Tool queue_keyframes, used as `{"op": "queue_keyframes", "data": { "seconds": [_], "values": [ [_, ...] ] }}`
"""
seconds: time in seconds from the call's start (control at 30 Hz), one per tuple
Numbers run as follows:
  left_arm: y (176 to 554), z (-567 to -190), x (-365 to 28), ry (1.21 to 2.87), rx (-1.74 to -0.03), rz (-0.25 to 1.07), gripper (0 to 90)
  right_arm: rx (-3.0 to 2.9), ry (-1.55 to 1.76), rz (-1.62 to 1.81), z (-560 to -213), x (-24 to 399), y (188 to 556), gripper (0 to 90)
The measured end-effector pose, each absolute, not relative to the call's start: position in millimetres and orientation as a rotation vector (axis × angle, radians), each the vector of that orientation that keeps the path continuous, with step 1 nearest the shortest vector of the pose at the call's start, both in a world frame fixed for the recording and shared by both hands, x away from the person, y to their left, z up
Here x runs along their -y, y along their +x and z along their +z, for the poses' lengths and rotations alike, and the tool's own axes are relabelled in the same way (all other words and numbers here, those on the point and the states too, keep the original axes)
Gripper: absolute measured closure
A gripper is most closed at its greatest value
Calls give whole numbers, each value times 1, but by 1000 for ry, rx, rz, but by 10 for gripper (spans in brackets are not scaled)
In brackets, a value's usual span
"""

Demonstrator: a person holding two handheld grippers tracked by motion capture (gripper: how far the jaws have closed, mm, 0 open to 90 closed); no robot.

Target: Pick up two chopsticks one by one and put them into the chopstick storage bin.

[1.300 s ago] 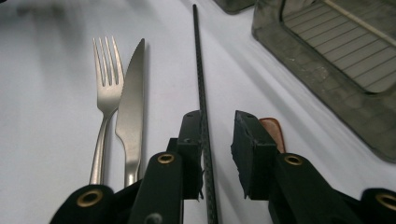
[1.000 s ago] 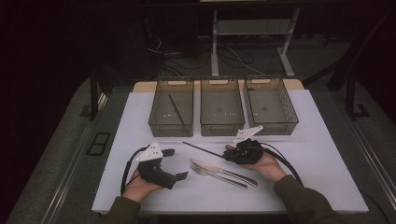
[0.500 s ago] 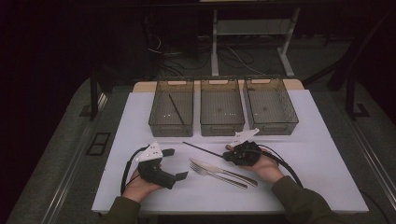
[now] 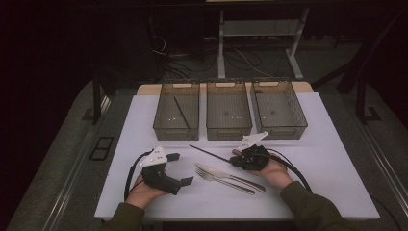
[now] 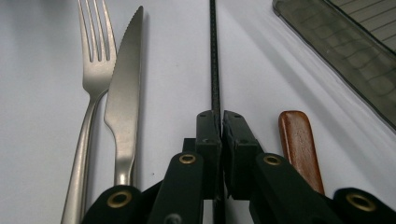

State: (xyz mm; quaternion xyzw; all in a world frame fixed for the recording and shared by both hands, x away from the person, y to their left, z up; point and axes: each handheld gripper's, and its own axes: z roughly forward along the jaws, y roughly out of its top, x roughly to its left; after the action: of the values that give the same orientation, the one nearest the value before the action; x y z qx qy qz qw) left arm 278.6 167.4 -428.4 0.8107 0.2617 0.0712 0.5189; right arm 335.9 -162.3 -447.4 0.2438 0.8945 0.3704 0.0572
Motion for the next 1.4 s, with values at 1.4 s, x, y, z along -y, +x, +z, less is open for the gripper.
{"op": "queue_keyframes", "data": {
  "seconds": [1.4],
  "values": [
    [280, -429, -167, 1932, -627, 175, 0, -2589, 759, 1345, -392, 198, 327, 844]
  ]
}}
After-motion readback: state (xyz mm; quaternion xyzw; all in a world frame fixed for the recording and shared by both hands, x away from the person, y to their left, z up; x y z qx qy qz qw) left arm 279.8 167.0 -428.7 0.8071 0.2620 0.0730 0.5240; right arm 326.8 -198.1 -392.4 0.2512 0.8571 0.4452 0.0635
